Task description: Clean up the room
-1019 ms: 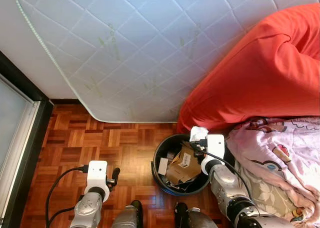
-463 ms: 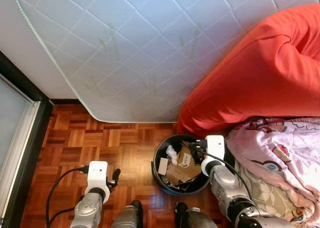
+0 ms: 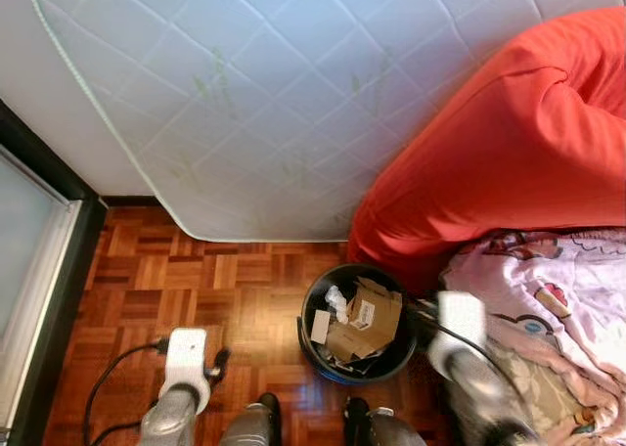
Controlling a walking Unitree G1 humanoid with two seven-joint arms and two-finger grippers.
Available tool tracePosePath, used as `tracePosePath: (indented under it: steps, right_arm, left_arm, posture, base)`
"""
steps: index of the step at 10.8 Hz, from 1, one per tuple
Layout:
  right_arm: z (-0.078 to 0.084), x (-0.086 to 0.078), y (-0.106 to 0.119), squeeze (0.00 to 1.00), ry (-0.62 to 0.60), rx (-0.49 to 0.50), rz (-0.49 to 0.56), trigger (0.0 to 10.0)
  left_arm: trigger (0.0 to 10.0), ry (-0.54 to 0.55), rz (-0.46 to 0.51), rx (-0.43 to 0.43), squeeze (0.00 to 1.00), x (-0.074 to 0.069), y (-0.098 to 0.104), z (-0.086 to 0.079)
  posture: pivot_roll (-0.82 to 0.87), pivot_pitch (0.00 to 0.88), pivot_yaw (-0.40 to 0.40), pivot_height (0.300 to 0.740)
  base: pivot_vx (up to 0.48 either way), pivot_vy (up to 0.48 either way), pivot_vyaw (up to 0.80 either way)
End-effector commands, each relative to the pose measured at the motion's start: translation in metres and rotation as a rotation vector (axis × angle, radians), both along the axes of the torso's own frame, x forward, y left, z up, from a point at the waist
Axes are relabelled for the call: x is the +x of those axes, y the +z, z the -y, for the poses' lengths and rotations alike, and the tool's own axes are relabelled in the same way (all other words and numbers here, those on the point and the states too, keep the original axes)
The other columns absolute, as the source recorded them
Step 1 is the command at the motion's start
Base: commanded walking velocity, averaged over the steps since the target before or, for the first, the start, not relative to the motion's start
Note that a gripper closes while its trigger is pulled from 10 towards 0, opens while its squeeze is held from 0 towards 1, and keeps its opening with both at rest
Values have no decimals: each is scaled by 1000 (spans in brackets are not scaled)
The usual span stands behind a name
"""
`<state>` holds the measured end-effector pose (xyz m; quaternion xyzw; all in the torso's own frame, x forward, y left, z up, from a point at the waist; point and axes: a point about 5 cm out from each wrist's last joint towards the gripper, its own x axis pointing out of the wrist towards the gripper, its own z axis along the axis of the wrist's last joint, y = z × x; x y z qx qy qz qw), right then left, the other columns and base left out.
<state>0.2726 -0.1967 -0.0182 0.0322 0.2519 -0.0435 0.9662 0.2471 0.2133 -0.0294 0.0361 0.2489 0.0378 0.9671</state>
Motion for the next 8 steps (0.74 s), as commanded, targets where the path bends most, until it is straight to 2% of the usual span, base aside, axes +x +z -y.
tracePosePath:
  steps: [1,4,5,8]
  right_arm:
    - [7,-19,-15,0,-43,13,-57,10000]
    - [17,-47,-33,0,-116,16,-157,10000]
    - [20,-50,-35,0,-135,13,-162,10000]
    - [25,-43,-30,0,-154,6,-157,10000]
  left_arm:
    - [10000,26,-83,13,0,-17,-13,-6]
    - [10000,24,-140,13,0,-21,-18,-6]
    - [10000,38,-157,7,0,-23,-20,-5]
    - [10000,28,-211,-7,0,-27,-26,2]
  posture:
    - [171,212,1,740]
    - [144,159,-5,740]
    - [142,135,-9,740]
    - [120,96,-23,740]
  base:
    - [0,0,0]
    - [0,0,0]
    - [0,0,0]
    - [0,0,0]
